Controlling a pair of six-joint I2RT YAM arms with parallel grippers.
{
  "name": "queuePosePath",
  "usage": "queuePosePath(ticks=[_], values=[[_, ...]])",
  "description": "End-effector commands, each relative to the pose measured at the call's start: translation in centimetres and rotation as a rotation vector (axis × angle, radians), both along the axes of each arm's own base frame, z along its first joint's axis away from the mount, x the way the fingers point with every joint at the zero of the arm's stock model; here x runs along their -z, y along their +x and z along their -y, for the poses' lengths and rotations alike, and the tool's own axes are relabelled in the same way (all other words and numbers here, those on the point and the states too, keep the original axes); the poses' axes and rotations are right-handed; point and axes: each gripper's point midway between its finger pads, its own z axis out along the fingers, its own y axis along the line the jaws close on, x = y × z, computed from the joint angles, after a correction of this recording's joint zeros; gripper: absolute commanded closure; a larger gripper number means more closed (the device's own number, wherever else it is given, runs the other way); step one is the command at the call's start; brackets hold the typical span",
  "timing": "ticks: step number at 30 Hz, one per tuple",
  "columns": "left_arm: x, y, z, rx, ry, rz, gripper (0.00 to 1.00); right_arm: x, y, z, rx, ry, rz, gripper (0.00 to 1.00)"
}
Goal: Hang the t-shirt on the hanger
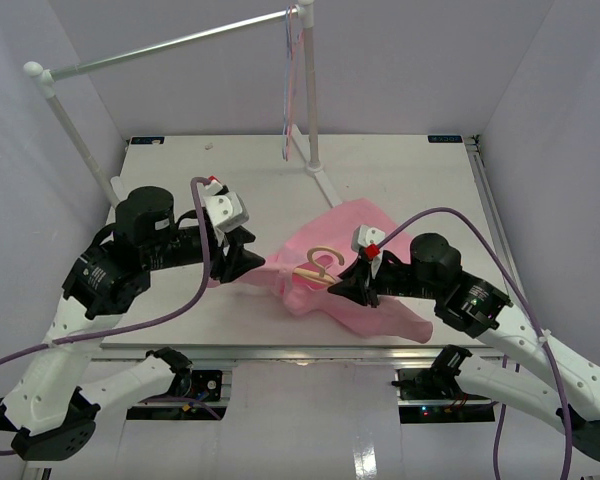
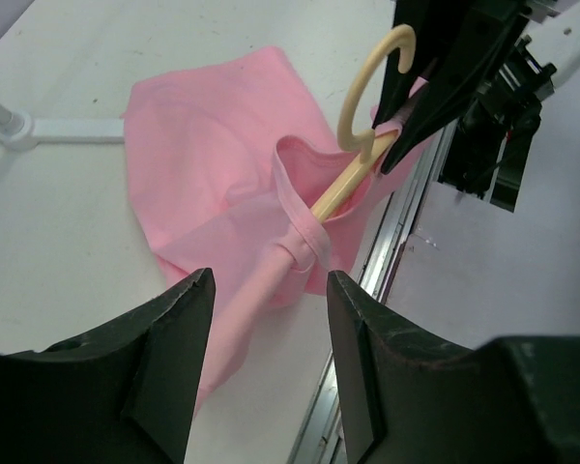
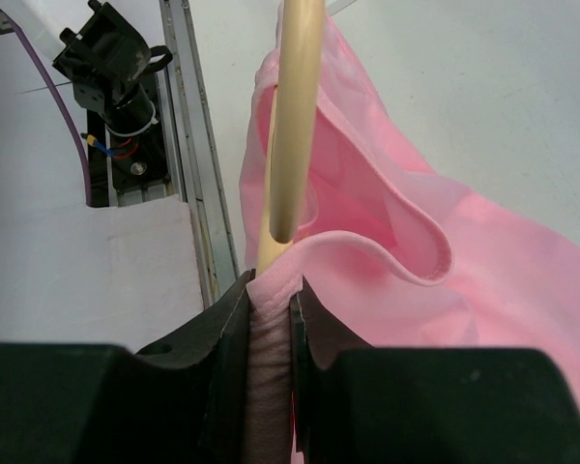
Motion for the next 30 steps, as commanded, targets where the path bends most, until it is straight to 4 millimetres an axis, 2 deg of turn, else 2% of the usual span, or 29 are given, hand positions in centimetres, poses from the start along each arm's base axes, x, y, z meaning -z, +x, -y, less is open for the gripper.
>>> queuePosePath(ticks=[1,6,8,12,15,16,17,20,21,25,30], values=[[2.6,0.4,1.9,0.157,0.075,0.033,0.39,-4.5,-0.6,-0.1,-0.023,0.089,0.054,0.92],[4.7,1.2,3.1,0.203,0.103,0.035,0.39,-5.8,-0.9,-0.1,-0.037,0.108,0.064,0.92],[5.9,1.3,3.1,0.21,0.122,0.033,0.39,-6.0,-0.8,-0.1,-0.037,0.109,0.067,0.92],[7.5,2.6,2.6,0.155,0.179,0.064,0.39,-6.5,-1.1,-0.2,-0.056,0.108,0.065,0.92],[7.3,1.4,3.3,0.225,0.141,0.083,0.43,-6.7,-1.2,-0.3,-0.062,0.112,0.064,0.92],[7.0,1.2,3.4,0.239,0.128,0.094,0.46,-6.8,-1.2,-0.3,-0.063,0.113,0.065,0.92],[6.7,0.8,3.6,0.263,0.113,0.099,0.57,-6.8,-1.3,-0.3,-0.066,0.114,0.065,0.92],[5.9,0.2,3.8,0.295,0.09,0.108,0.96,-6.7,-1.1,-0.4,-0.064,0.108,0.062,0.92],[5.5,-0.1,3.9,0.31,0.076,0.111,1.0,-6.5,-0.9,-0.5,-0.057,0.102,0.062,0.92],[4.0,-1.0,4.0,0.333,0.032,0.12,1.0,-4.2,1.2,-0.2,0.054,0.035,0.045,0.92],[3.8,0.0,3.0,0.224,0.053,0.121,1.0,-2.4,2.3,1.3,0.162,0.007,0.048,0.89]])
